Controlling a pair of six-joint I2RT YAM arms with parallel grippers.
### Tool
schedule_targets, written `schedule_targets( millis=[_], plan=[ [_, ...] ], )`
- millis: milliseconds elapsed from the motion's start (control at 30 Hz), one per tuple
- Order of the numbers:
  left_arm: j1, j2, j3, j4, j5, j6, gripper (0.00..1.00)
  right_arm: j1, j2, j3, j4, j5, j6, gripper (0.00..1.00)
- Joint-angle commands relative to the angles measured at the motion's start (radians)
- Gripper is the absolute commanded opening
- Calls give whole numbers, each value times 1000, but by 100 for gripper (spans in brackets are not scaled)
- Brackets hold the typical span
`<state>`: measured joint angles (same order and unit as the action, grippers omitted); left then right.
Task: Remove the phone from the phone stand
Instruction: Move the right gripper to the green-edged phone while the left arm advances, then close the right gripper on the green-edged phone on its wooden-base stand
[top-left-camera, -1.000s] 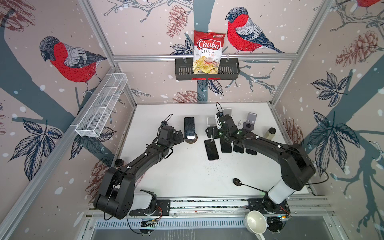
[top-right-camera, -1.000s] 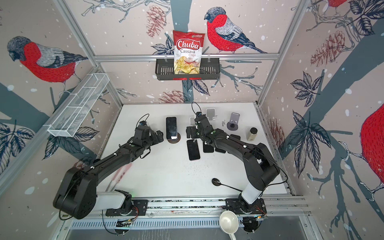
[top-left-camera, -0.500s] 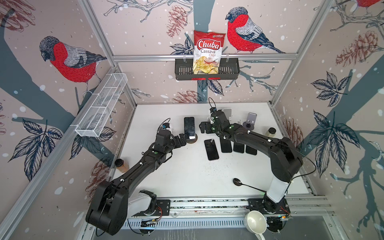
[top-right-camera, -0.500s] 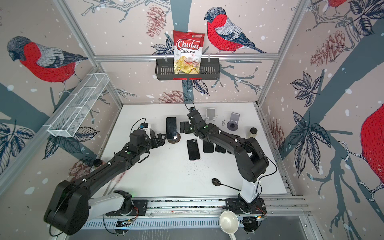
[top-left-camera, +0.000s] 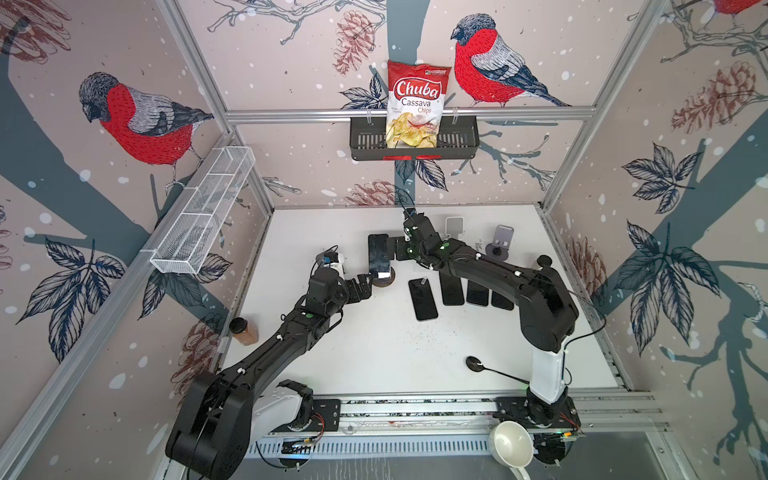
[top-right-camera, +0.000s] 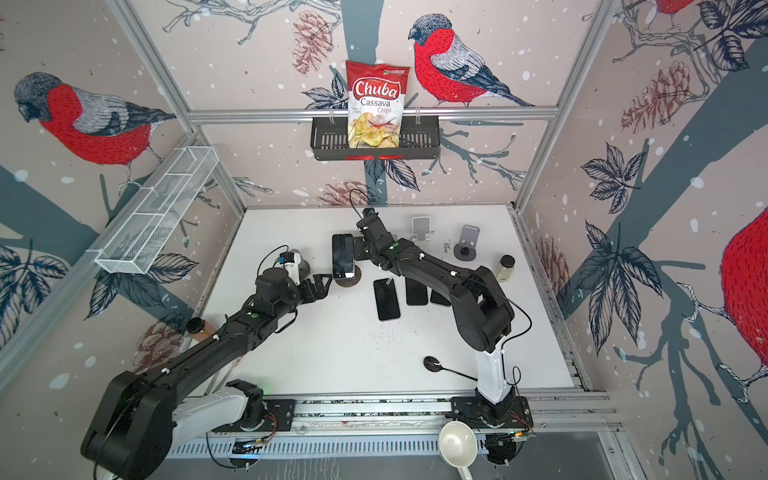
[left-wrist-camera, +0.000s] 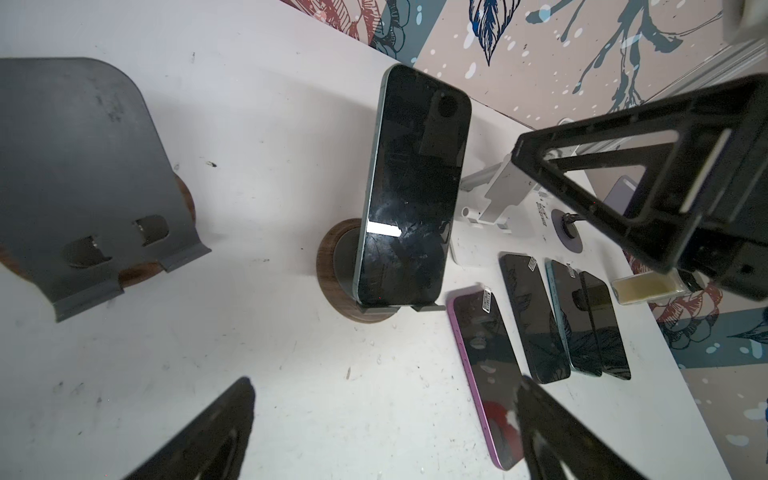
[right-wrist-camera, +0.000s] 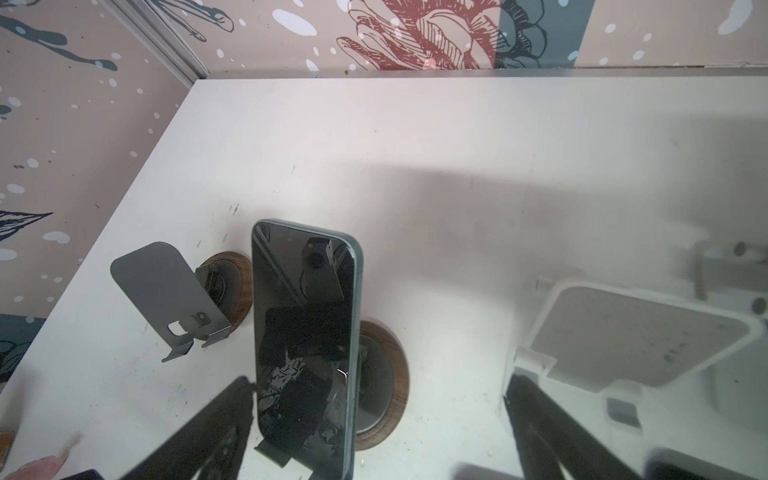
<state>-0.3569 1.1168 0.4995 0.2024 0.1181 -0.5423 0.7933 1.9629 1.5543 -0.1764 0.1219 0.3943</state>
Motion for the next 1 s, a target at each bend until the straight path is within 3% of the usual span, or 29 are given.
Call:
schedule_targets(
  millis=[0, 567, 967],
  plan=[
    [1, -16, -13, 54, -25, 21, 96, 20, 11, 13, -17, 41, -17, 97],
    [1, -158, -97, 83, -101, 26, 96, 114, 76, 33, -48, 94, 25, 99],
    [0, -150, -101, 81, -100, 31, 96, 120, 149, 111, -65, 89, 51, 99]
  ],
)
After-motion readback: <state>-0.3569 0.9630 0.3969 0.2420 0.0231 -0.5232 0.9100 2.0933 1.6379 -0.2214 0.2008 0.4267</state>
